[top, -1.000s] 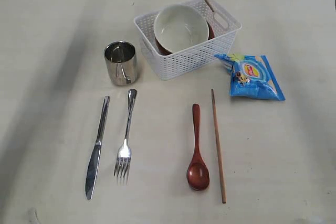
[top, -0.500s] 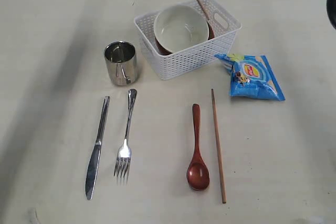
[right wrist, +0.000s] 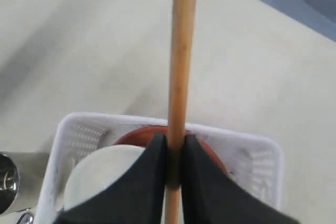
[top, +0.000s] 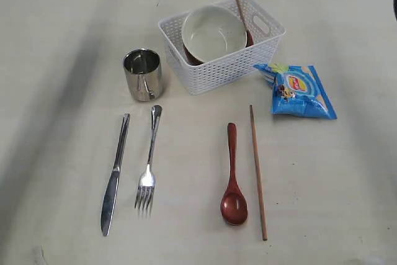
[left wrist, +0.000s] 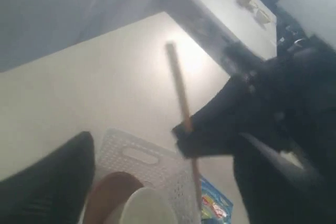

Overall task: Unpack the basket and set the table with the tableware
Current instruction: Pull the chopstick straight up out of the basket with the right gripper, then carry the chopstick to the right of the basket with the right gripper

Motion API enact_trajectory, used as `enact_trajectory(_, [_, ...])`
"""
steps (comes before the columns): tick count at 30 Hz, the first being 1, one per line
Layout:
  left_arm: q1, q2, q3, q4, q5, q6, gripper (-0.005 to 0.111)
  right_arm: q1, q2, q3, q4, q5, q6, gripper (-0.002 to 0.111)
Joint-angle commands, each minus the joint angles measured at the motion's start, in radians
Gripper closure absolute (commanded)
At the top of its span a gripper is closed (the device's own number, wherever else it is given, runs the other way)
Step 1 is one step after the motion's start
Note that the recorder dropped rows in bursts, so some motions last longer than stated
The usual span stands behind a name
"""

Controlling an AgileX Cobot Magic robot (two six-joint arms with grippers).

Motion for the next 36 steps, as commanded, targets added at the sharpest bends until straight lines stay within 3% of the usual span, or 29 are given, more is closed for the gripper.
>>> enact_trajectory(1, [0.032,-0.012,-0.006,0.132,0.005,-0.104,0.086,-0.058,-0.069,0.002,-0.034,-0.005,0.091,0.109])
enact_trajectory(2, [0.037,-0.012,-0.004,0.163,0.005,-0.123,0.106,-0.068,-0.084,0.013,-0.034,-0.005,0.100,0.109])
enact_trajectory(6, [0.048,-0.032,0.044,0.194,0.005,-0.128,0.107,-0.098,-0.176,0.143,-0.035,-0.005,0.113,0.109])
enact_trajectory(12, [0.019,-0.152,0.238,0.171,0.005,0.033,0.107,-0.140,-0.373,0.467,-0.045,-0.005,0.110,0.109])
enact_trajectory(16, [-0.005,-0.279,0.472,0.159,0.005,0.115,0.107,-0.145,-0.502,0.667,-0.047,-0.005,0.114,0.109])
enact_trajectory(22, [-0.014,-0.517,0.913,0.046,-0.225,0.271,0.107,-0.136,-0.692,0.939,-0.047,-0.005,0.051,0.109])
enact_trajectory(28, [-0.014,-0.722,1.286,-0.129,-0.244,0.483,0.107,-0.062,-0.834,1.098,-0.047,-0.005,-0.102,0.109])
enact_trajectory(32, [-0.014,-0.812,1.402,-0.129,-0.234,0.529,0.107,0.018,-0.877,1.140,-0.047,-0.005,-0.288,0.109])
enact_trajectory(36, [-0.014,-0.862,1.451,-0.131,-0.118,0.533,0.107,0.114,-0.900,1.152,-0.099,-0.005,-0.400,0.109])
